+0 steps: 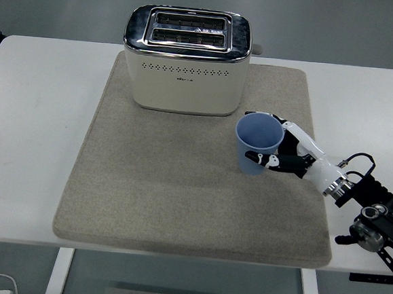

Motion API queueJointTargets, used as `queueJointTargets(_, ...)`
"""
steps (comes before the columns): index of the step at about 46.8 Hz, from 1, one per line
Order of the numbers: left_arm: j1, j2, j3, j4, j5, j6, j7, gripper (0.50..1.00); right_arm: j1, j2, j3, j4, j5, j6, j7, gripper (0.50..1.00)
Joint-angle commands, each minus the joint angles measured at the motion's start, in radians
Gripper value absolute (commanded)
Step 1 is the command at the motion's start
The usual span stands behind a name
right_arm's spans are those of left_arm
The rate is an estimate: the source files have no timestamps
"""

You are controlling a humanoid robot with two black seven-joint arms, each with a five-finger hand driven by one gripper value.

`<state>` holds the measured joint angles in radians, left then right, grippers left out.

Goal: Put the water cup in front of the bread machine

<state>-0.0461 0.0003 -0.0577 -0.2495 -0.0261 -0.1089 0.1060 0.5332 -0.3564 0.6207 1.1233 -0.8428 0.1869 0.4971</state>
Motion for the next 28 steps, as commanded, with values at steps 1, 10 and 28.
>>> queueJointTargets(1,0.000,0.000,-0.001,-0.002,0.000,0.000,0.000,1.000,0.017,0.030,-0.010,0.000,-0.001,-0.014,-0.014,0.650)
queueJointTargets(10,0.000,0.000,-0.001,-0.004,0.000,0.000,0.000,1.000,0.065,0.071,-0.053,0.000,-0.001,-0.037,-0.026,0.654)
queueJointTargets(28,0.000,0.000,-0.001,-0.002,0.000,0.000,0.000,1.000,0.140,0.163,-0.128,-0.036,0.004,-0.087,-0.038,0.664)
